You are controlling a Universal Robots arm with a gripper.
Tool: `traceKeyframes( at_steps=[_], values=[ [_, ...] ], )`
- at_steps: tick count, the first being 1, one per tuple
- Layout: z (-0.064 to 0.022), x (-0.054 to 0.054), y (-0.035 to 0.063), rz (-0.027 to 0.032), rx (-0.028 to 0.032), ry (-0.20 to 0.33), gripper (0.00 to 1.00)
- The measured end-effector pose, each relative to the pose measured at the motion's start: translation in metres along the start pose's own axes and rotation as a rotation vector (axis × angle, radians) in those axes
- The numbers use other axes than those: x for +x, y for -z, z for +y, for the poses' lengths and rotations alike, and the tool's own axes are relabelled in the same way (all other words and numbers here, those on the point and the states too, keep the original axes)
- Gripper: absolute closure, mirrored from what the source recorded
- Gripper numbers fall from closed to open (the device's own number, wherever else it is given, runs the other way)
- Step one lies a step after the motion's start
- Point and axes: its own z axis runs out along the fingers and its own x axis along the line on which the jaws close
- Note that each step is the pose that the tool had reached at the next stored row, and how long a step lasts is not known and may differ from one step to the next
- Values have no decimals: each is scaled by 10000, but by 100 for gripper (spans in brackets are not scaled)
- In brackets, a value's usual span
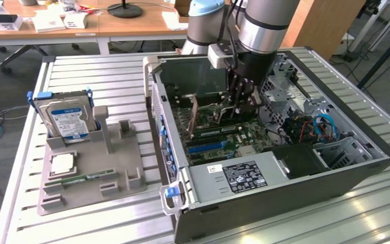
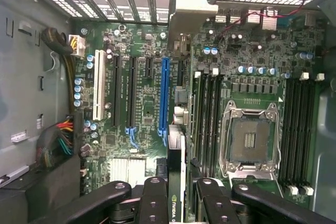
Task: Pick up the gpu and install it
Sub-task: 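Insert the gpu into the slot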
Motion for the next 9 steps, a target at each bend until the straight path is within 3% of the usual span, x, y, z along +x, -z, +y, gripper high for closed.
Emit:
traceKeyframes(
  at_steps=[9],
  values=[
    [3,1,-70,10,-5,270,74]
  ],
)
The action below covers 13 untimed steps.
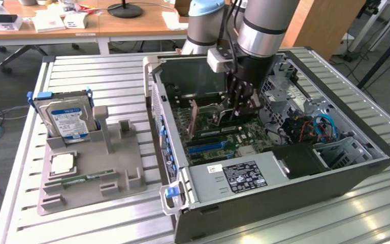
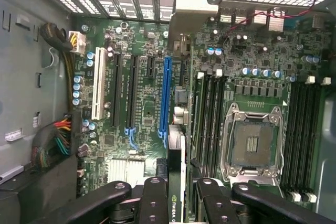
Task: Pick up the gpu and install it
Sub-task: 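Insert the gpu into the slot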
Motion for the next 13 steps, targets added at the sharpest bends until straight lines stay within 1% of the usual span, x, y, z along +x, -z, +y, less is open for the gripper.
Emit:
traceKeyframes(
  at_steps=[7,13],
  values=[
    [3,1,-55,1,-3,171,74],
    [11,1,-101,9,-4,192,74]
  ],
)
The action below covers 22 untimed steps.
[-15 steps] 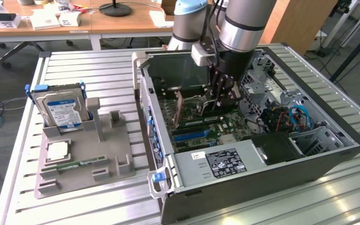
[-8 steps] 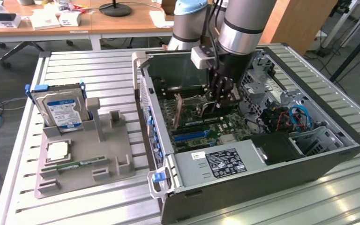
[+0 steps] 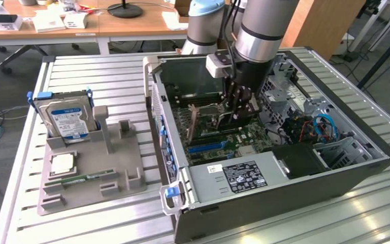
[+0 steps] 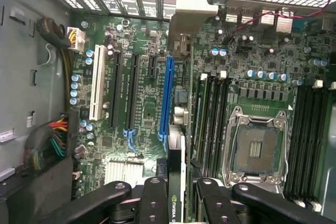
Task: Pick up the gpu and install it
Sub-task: 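Insert the gpu into the slot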
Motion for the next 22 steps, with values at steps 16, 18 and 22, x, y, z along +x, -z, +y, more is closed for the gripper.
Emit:
traceKeyframes(
  at_steps=[16,18,22],
  values=[
    [3,0,-7,-3,8,-495,74],
    [5,5,-8,-4,8,-509,74],
    [6,39,-7,-4,9,-643,74]
  ],
)
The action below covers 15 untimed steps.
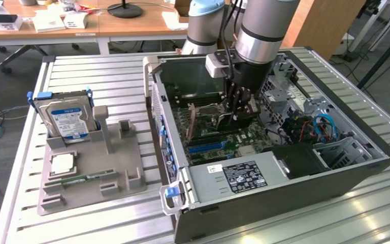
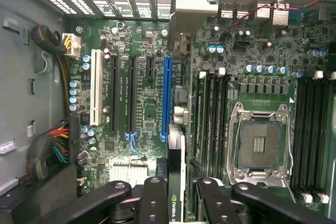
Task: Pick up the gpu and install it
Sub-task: 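Insert the gpu into the slot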
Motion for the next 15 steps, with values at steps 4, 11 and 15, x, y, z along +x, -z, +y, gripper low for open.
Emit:
traceKeyframes(
  at_steps=[4,11,15],
  values=[
    [3,42,0,-2,2,-134,74],
    [51,41,0,-1,82,-133,74],
    [92,41,0,1,202,-132,74]
  ],
)
